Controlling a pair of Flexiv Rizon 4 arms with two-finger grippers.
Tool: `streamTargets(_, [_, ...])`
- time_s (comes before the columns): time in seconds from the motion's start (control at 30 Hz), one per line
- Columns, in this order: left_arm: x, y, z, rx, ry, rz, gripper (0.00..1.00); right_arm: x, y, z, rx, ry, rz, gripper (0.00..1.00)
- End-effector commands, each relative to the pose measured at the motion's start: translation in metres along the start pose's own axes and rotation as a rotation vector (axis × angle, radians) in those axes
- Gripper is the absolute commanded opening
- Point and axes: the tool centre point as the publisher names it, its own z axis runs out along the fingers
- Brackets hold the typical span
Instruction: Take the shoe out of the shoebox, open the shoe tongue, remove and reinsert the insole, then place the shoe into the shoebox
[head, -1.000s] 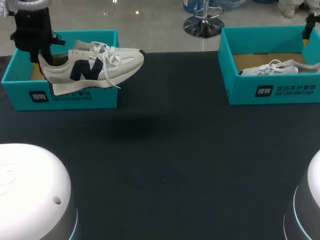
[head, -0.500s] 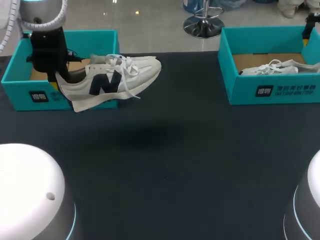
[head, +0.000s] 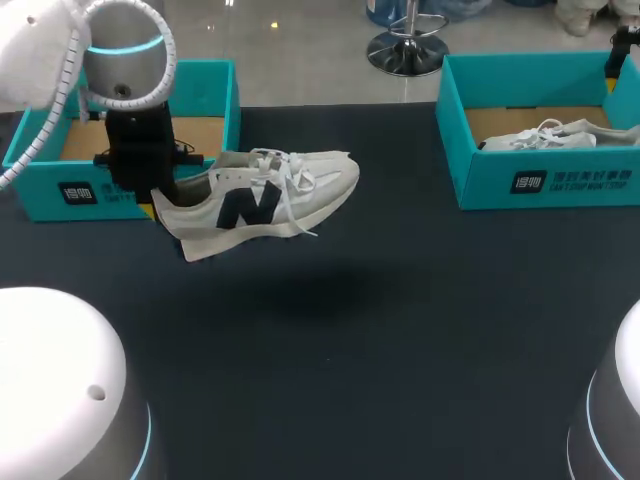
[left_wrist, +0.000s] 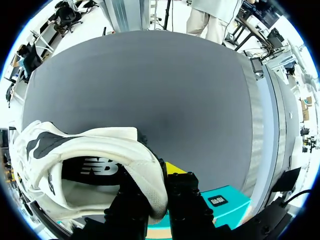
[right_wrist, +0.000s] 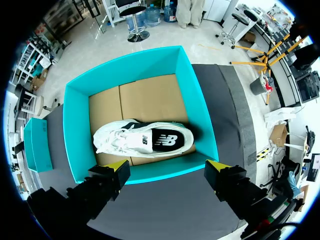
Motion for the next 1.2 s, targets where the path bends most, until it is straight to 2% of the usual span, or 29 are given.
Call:
streamTargets(0.03, [-0.015, -0.005, 0.014, 0.004, 0.006, -0.006, 0.0, 0.0, 0.0, 0.0, -0.001, 0.0, 0.0, 1.0])
streamTargets(0.27, [-0.034, -0.016, 0.04, 0.014, 0.009, -0.033, 0.0, 0.0, 0.0, 0.0, -0.001, 0.0, 0.0, 1.0])
streamTargets(0.47, [-0.047, -0.027, 0.06, -0.018, 0.03, -0.055, 0.0, 0.0, 0.0, 0.0, -0.001, 0.0, 0.0, 1.0])
streamTargets(0.93, [-0.064, -0.024, 0.118, -0.052, 0.086, -0.16, 0.0, 0.0, 0.0, 0.0, -0.001, 0.0, 0.0, 1.0])
streamTargets(1.2, [-0.077, -0.028, 0.133, -0.069, 0.117, -0.156, 0.0, 0.0, 0.0, 0.0, -0.001, 0.0, 0.0, 1.0])
